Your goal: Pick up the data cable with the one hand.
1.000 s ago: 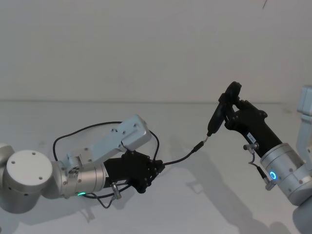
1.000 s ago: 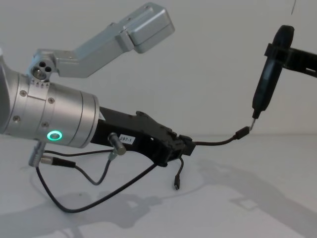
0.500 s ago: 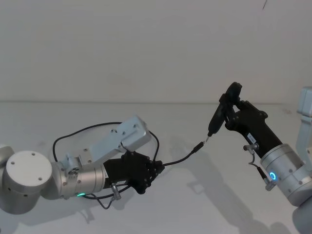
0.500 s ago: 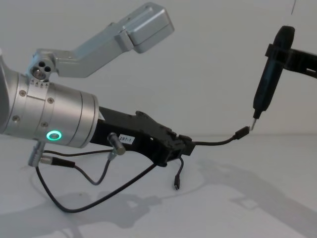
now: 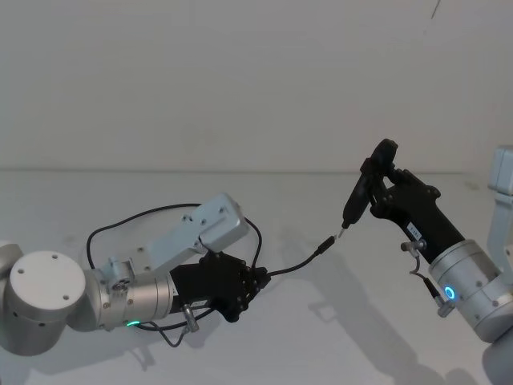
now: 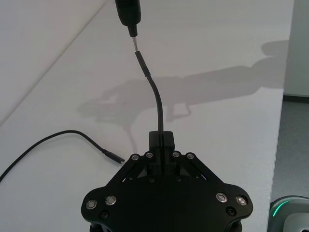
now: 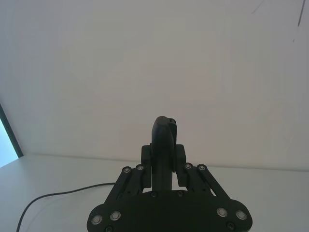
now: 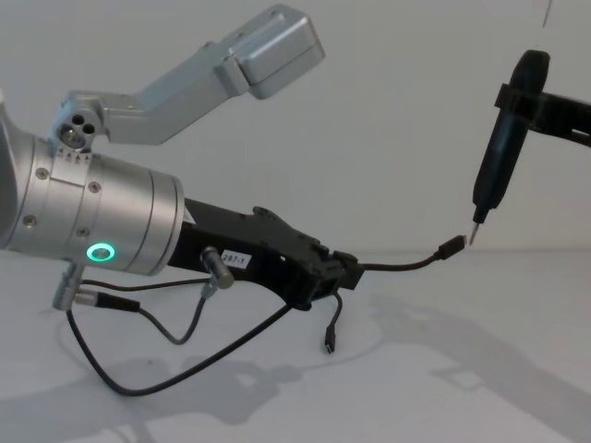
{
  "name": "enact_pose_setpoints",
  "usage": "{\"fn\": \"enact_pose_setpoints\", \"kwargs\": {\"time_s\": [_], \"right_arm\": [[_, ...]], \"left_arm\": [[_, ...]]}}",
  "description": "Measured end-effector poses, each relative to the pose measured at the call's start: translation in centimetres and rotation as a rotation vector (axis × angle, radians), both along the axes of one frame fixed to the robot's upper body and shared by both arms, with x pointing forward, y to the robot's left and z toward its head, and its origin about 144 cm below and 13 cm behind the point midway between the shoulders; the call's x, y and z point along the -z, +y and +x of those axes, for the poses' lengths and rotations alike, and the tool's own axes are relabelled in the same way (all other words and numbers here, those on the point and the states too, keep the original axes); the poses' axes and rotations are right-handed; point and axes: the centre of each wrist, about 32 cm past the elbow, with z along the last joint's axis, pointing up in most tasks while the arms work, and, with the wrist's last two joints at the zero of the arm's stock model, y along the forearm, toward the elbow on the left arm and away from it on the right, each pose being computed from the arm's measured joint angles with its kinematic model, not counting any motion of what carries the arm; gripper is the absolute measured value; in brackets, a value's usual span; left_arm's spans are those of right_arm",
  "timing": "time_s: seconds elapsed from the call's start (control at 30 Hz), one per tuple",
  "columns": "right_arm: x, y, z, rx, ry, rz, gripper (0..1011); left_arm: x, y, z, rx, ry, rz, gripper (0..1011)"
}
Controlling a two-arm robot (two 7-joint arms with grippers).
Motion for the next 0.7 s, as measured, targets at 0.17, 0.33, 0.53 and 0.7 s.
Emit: {"fn": "enact_pose_setpoints", "kwargs": {"time_s": [0.17, 0.33, 0.53, 0.7], "right_arm": [[-0.04, -0.03, -0.01, -0.006, 0.001, 0.003, 279], [-0.08, -0.05, -0.03, -0.013, 0.0, 0.009, 279], [-0.11, -0.07, -0.05, -0.018, -0.003, 0.014, 279], [-0.14, -0.1, -0.09, -0.022, -0.005, 0.019, 279]], "left_arm": [[0.0, 0.0, 0.0, 0.0, 0.0, 0.0, 40], [0.0, 0.0, 0.0, 0.0, 0.0, 0.0, 40], [0.0, 0.0, 0.0, 0.0, 0.0, 0.0, 40], [0.0, 0.0, 0.0, 0.0, 0.0, 0.0, 40]]}}
